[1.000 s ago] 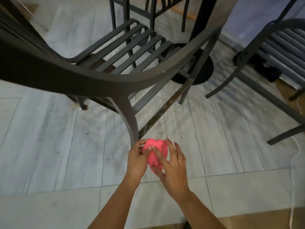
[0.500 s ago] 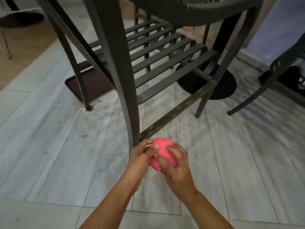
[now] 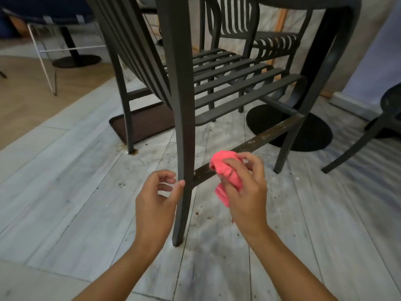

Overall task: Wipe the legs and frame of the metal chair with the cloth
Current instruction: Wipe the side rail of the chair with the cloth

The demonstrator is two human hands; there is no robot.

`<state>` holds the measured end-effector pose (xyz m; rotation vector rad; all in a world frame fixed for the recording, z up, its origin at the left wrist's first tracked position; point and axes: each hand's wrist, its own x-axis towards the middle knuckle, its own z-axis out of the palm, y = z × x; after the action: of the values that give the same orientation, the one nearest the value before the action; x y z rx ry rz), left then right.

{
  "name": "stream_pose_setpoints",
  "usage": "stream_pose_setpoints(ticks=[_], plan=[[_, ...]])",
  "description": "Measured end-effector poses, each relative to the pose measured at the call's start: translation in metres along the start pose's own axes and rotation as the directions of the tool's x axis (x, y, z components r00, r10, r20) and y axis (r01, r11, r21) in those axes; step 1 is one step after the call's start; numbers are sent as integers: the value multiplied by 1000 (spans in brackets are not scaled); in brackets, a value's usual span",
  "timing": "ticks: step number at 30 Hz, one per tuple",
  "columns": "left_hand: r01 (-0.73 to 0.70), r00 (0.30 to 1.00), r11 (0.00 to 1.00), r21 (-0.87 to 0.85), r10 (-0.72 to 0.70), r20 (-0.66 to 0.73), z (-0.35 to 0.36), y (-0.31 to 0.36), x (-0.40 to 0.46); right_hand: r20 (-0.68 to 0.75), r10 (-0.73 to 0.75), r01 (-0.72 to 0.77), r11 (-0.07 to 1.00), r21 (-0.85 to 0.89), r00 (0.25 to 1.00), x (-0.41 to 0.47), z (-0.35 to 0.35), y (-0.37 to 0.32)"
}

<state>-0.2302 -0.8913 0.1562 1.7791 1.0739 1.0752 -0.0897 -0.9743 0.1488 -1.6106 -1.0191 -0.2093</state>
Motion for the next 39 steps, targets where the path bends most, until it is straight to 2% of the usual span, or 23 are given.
stream_pose_setpoints(ticks=[3, 8, 13, 18, 22, 28, 32, 39], plan=[[-13, 1000, 999, 40, 13, 7, 2, -1, 10, 91, 45, -44, 999, -15, 995, 17, 14, -12], [3, 990, 1000, 1, -3, 142, 8, -7, 15, 281, 63, -11, 983, -183, 958, 17, 40, -13], [-17, 983, 1000, -16, 19, 181, 12, -13, 19, 396, 55, 5, 989, -148, 916, 8, 46, -8], [-35, 980, 998, -46, 43, 193, 14, -19, 20, 515, -5, 144, 962, -231, 857, 7, 37, 1], [-49, 982, 998, -41, 56, 182, 16, -21, 19, 535, -29, 231, 921, -315, 844, 6, 33, 2], [-63, 983, 998, -29, 67, 170, 18, -20, 18, 514, -6, 274, 852, -447, 857, 1, 37, -1], [-62, 983, 998, -30, 66, 169, 18, -21, 19, 504, -82, 376, 770, -516, 860, 2, 35, 0], [-55, 984, 998, -20, 58, 171, 17, -23, 20, 498, -84, 405, 705, -582, 863, 3, 34, 2]])
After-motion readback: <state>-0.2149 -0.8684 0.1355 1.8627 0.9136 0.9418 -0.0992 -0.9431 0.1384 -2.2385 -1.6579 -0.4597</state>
